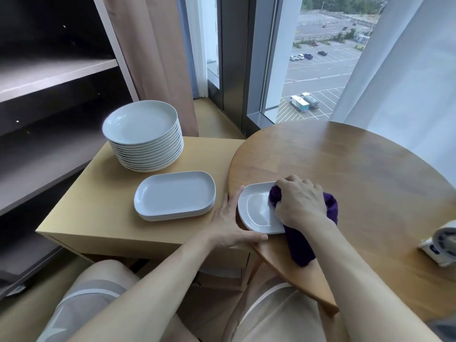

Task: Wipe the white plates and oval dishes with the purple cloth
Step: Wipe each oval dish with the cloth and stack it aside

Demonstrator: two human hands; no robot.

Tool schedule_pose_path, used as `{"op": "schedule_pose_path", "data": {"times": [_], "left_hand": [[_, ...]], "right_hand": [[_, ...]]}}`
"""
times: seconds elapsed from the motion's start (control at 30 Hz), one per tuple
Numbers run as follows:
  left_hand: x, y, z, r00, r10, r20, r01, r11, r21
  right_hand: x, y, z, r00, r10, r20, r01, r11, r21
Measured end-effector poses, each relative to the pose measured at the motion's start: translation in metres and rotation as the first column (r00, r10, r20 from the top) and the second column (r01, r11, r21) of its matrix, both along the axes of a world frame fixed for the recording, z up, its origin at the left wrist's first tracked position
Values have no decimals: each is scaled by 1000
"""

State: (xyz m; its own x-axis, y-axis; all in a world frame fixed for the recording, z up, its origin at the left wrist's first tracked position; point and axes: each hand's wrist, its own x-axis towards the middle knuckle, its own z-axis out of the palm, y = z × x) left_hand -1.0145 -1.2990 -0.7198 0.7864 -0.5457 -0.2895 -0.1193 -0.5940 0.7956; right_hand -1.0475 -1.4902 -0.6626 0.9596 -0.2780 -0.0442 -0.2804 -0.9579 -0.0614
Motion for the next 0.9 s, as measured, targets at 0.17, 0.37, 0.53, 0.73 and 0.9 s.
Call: {"op": "schedule_pose_path", "data": {"times": [0.17, 0.37, 0.53, 0.73, 0.9], "left_hand": [[0, -6, -6, 996, 4, 90, -3, 1000, -16], [-2, -6, -8, 993, 27, 113, -28, 1000, 4], [-1, -7, -8, 992, 36, 122, -35, 999, -9], [-6, -6, -6, 984, 102, 148, -91, 993, -81], [-6, -6, -5, 986, 105, 132, -91, 990, -106]], "right_hand": [[-1, 38, 0, 964, 265, 28, -267, 962, 56], [-5, 42, 21, 943, 323, -83, -297, 926, 233], [-7, 35, 34, 929, 297, -219, -223, 926, 306], [-10, 6, 41, 935, 114, -335, 11, 936, 351], [-13, -16, 32, 960, -172, -220, 217, 955, 202]]}}
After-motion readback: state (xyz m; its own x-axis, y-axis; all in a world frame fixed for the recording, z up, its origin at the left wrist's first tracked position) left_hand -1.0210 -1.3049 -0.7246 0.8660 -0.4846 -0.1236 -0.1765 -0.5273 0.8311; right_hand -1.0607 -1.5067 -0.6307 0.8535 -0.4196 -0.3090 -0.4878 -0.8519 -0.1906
